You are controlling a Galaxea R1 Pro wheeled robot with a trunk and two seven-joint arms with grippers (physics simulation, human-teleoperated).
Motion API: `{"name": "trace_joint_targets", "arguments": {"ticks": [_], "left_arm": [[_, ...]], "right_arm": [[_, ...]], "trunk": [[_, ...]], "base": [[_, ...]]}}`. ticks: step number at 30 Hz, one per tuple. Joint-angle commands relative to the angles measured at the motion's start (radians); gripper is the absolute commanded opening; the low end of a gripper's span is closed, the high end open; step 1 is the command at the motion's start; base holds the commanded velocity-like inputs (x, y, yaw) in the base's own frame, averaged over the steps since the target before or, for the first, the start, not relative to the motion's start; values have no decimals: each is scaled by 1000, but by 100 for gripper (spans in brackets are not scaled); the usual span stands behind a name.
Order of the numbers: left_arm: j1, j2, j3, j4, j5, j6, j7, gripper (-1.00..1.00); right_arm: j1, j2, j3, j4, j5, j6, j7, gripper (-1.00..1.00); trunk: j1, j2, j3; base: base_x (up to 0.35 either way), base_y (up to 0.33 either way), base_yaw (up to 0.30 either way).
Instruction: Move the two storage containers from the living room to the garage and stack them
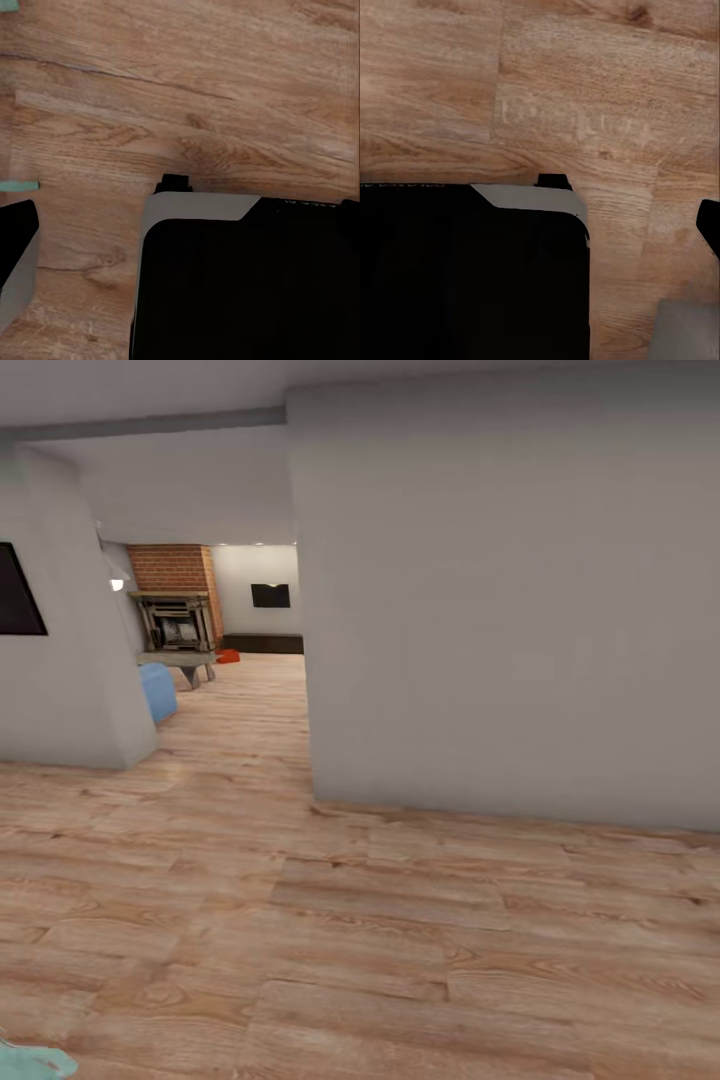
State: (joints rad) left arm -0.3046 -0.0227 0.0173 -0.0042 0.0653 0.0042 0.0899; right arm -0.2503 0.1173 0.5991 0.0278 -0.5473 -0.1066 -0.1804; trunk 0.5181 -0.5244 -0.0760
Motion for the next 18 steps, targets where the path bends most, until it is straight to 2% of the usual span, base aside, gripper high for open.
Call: {"name": "trace_joint_targets", "arguments": {"ticks": [1, 18], "left_arm": [[-1, 0, 1, 0, 7, 0, 2, 100], [-1, 0, 1, 0, 7, 0, 2, 100]], "right_arm": [[-1, 1, 8, 3, -10, -5, -1, 100], [-1, -1, 8, 3, -8, -5, -1, 100]], "trunk": [[1, -2, -2], [1, -2, -2]], "base": [[323, 0, 3], [323, 0, 0]]}}
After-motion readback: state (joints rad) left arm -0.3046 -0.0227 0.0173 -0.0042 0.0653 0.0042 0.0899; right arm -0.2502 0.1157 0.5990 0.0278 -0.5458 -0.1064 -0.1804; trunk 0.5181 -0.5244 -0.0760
